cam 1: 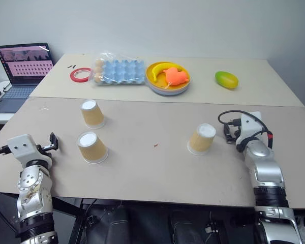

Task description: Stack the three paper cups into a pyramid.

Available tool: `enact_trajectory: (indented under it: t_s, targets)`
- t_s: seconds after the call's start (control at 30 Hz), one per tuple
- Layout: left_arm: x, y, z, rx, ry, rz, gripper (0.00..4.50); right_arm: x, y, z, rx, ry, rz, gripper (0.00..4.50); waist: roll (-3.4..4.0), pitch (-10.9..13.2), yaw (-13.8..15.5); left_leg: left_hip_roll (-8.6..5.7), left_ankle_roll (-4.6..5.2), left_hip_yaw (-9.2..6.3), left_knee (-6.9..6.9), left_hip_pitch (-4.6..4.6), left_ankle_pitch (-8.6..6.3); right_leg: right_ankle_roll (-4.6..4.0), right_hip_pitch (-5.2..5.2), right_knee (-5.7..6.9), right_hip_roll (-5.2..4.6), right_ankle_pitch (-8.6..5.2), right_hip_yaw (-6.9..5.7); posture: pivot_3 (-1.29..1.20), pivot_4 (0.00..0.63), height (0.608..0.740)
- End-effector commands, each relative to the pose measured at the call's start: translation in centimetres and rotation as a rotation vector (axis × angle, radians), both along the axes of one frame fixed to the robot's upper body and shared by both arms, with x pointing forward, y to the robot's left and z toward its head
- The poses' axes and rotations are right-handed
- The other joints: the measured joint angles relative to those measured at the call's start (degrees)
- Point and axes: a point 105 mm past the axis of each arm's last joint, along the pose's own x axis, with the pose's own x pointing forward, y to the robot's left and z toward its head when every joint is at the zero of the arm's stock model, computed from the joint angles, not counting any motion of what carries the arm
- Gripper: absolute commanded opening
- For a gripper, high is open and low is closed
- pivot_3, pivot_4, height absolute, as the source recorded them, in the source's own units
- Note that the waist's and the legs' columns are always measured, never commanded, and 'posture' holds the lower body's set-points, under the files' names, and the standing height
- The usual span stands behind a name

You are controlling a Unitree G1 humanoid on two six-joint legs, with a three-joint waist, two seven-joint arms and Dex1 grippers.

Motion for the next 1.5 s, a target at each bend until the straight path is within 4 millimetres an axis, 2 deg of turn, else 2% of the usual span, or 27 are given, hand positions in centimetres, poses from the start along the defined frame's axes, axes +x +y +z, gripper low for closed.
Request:
enact_trajectory:
  t_s: [0.03,0.13,0.23,0.33,0.43,0.53,0.6,0.77,0.87,1.0,1.07,1.17,1.27,1.33,1.4,1.5]
  targets:
    - [0.5,-0.3,0.8,0.025,-0.021,-0.023,4.5,-1.0,-2.5,-1.5,-0.002,0.056,-0.114,4.45,0.0,0.0,0.0,0.0,0.0,0.0,0.0,0.0,0.0,0.0,0.0,0.0,0.0,0.0,0.0,0.0,0.15,0.641]
    - [0.6,-0.7,0.4,0.006,-0.016,-0.042,4.5,-1.5,-5.0,-0.5,0.037,0.018,-0.256,4.45,0.03,0.0,0.5,-0.01,0.0,0.0,0.01,-0.02,0.0,0.0,-0.01,0.0,-0.01,0.0,0.0,0.0,0.15,0.641]
    - [0.5,-0.8,0.2,0.005,-0.011,-0.046,4.5,-0.9,-5.0,3.2,0.247,-0.15,-0.25,4.45,0.16,0.0,0.6,-0.01,0.0,0.02,0.01,-0.2,0.0,0.0,-0.15,-0.01,-0.03,0.0,0.01,0.0,0.15,0.641]
    - [0.5,-0.9,0.1,0.006,-0.007,-0.053,4.5,-0.1,-1.6,7.4,0.477,-0.286,-0.002,4.45,0.5,0.0,0.0,-0.01,0.02,0.04,-0.02,-0.5,0.01,-0.06,-0.23,0.08,-0.01,0.05,0.05,0.0,0.15,0.641]
    - [0.4,-1.1,0.0,0.005,-0.003,-0.065,4.5,-0.6,1.7,11.3,0.611,-0.358,0.279,4.45,0.75,0.1,-0.8,0.0,0.05,0.02,-0.09,-0.51,0.0,-0.37,-0.27,0.12,0.03,0.21,0.06,0.0,0.15,0.641]
    - [0.4,-1.3,-0.1,0.008,0.007,-0.081,4.5,-4.3,6.8,15.6,0.616,-0.37,0.757,4.45,0.8,0.1,-0.8,0.0,0.21,-0.01,-0.11,-0.51,-0.09,-0.4,-0.2,0.03,0.03,0.19,-0.01,0.0,0.15,0.641]
    - [0.4,-1.4,0.0,0.01,0.01,-0.09,4.5,-6.6,8.9,16.6,0.569,-0.326,0.976,4.45,0.8,0.1,-0.6,-0.01,0.28,-0.01,-0.11,-0.54,-0.13,-0.4,-0.15,-0.05,0.02,0.15,-0.02,0.0,0.15,0.641]
    - [0.1,-1.0,0.1,0.022,0.024,-0.1,4.5,-12.0,12.9,16.3,0.341,-0.12,1.397,4.45,0.72,0.1,-0.5,0.0,0.33,-0.04,-0.11,-0.41,-0.16,-0.41,0.03,-0.27,0.01,0.15,-0.06,0.0,0.15,0.641]
    - [-0.4,-0.7,0.2,0.029,0.031,-0.103,4.5,-13.7,15.0,14.6,0.145,0.032,1.532,4.45,0.63,0.2,-1.0,0.0,0.33,-0.02,-0.19,-0.23,-0.16,-0.4,0.06,-0.3,0.01,0.15,-0.03,0.0,0.15,0.641]
    - [-1.6,-0.5,0.5,0.043,0.042,-0.11,4.5,-14.1,17.1,12.5,-0.059,0.115,1.594,4.45,0.34,0.3,-1.6,0.01,0.25,-0.02,-0.52,0.09,-0.13,-0.06,0.0,-0.45,0.01,-0.1,-0.02,0.0,0.15,0.641]
    - [-3.1,-0.5,0.7,0.063,0.057,-0.134,4.5,-14.4,18.0,11.7,-0.124,0.133,1.626,4.45,0.31,0.3,-1.9,0.01,0.24,0.02,-0.56,0.08,-0.12,-0.06,0.0,-0.51,0.01,-0.09,0.04,0.0,0.15,0.641]
    - [-6.3,-0.7,1.1,0.117,0.107,-0.219,4.5,-14.2,18.6,11.4,-0.113,0.121,1.64,4.45,0.25,0.3,-2.2,0.01,0.24,0.03,-0.88,0.06,-0.12,-0.47,0.28,-0.79,0.0,0.14,0.04,0.0,0.15,0.641]
    - [-9.6,-0.3,1.0,0.164,0.207,-0.293,4.5,-13.4,18.2,10.5,-0.093,0.14,1.607,4.45,0.05,0.5,-2.5,0.05,0.24,-0.01,-0.98,0.12,-0.12,-0.54,0.45,-0.91,-0.02,0.15,-0.1,0.0,0.15,0.641]
    - [-11.5,0.0,1.1,0.205,0.282,-0.347,4.5,-13.0,18.1,10.1,-0.078,0.147,1.594,4.45,-0.13,0.6,-2.4,0.06,0.24,-0.08,-1.01,0.21,-0.13,-0.63,0.22,-0.97,-0.03,0.1,-0.22,0.0,0.15,0.641]
    - [-12.7,-0.4,1.3,0.253,0.345,-0.437,4.5,-12.7,18.1,9.9,-0.063,0.145,1.59,4.45,-0.3,0.7,-2.2,0.05,0.2,-0.04,-1.01,0.16,-0.14,-0.69,0.06,-0.92,-0.08,0.03,-0.21,0.0,0.15,0.641]
    - [-13.2,-2.2,2.1,0.315,0.391,-0.599,4.5,-12.0,18.2,9.4,-0.045,0.146,1.573,4.45,-0.29,0.7,-1.8,0.09,0.12,0.03,-0.9,0.1,-0.11,-0.78,-0.15,-0.86,-0.11,-0.29,-0.14,0.0,0.15,0.641]
